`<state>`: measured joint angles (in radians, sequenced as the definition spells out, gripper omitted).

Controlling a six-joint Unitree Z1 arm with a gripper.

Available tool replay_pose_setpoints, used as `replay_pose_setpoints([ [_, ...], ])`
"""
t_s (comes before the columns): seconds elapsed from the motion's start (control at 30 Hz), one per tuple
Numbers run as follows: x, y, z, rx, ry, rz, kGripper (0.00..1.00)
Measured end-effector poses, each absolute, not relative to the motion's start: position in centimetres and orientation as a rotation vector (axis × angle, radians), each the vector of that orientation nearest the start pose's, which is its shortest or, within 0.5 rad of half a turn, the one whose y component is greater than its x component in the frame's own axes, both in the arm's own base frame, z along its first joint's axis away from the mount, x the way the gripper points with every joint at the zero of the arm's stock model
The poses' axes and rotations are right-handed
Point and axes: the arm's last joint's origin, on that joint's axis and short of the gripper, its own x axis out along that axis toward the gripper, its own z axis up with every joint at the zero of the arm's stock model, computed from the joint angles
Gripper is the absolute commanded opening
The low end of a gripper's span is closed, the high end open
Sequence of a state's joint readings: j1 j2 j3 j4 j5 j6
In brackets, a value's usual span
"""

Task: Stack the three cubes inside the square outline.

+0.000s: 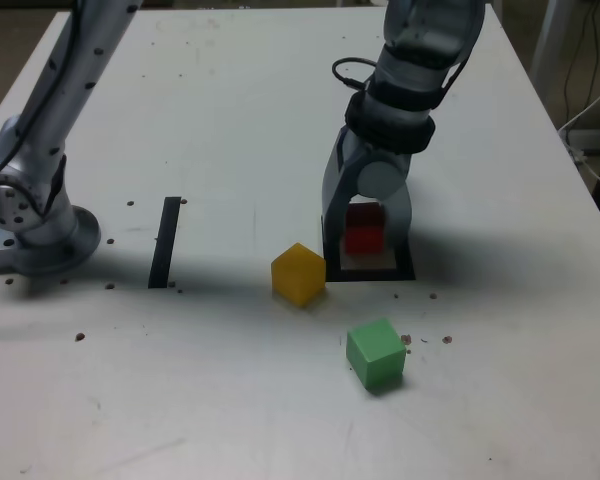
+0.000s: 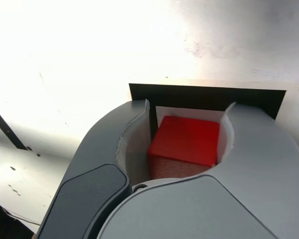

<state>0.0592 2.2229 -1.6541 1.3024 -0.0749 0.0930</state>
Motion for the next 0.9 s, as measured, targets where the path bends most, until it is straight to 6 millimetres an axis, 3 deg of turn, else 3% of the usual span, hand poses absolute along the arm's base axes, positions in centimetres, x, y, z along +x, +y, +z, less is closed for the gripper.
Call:
replay_pose_setpoints([
  [0.43,38.4,2.0,20.3,-0.043,1.84,-0.084,0.99],
  [0.9,34.0,1.6,26.2,0.018,1.756,0.027,1.0],
])
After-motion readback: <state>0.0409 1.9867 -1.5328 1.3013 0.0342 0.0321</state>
